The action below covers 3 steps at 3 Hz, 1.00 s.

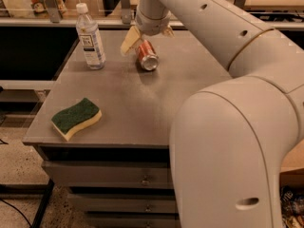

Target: Place coke can upright

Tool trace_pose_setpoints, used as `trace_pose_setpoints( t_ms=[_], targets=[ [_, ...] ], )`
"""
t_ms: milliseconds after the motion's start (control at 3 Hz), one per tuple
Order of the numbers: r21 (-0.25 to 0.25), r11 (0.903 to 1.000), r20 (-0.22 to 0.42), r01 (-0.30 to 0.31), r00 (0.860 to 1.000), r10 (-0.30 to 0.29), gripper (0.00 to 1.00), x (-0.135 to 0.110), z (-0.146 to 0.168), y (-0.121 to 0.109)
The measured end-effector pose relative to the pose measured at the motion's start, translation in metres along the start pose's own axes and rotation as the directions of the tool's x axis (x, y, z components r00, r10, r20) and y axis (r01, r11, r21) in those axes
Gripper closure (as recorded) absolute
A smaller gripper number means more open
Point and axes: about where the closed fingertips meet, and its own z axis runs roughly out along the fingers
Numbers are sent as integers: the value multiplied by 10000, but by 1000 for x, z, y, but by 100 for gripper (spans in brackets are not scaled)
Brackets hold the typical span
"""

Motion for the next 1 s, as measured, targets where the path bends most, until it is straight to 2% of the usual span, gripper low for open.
trace_pose_setpoints(
  t_ms=[1000],
  targets=[
    [177, 9978, -720, -640, 9953, 651, 0, -18, 50, 9]
  ],
)
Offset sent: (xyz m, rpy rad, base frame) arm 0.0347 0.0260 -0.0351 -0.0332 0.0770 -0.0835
